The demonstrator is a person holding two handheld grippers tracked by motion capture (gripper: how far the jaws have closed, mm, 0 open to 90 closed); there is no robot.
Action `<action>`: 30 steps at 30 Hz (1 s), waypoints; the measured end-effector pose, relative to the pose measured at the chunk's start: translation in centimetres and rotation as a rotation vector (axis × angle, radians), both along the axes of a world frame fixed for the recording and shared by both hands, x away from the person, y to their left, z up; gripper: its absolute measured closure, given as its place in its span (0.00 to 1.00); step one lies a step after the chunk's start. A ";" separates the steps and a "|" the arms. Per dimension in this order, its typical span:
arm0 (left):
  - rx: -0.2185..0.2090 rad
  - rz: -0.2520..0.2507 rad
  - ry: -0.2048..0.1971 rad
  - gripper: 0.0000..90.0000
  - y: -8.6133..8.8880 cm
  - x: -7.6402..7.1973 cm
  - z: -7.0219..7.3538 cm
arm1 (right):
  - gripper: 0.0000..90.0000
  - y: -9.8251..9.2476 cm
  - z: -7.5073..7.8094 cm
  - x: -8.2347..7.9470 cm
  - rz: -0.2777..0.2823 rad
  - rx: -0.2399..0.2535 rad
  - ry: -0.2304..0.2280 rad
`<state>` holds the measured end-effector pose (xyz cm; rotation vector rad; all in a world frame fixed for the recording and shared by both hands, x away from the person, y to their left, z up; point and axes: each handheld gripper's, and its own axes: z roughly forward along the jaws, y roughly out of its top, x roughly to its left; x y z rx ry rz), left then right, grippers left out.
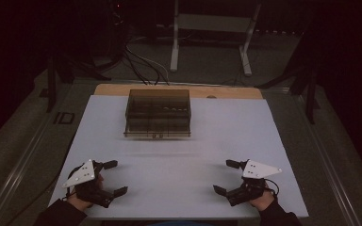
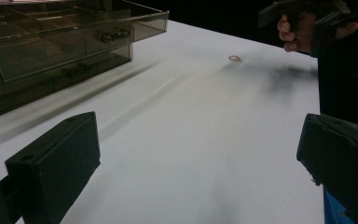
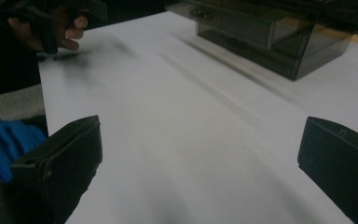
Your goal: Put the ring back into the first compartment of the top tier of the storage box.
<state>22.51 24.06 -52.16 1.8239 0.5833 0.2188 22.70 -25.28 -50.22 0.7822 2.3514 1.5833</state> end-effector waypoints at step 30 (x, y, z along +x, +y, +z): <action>-0.010 0.005 0.002 0.01 0.2 0.0 0.0 | 0.00 -2.1 1.9 2.1 -0.219 0.010 -0.046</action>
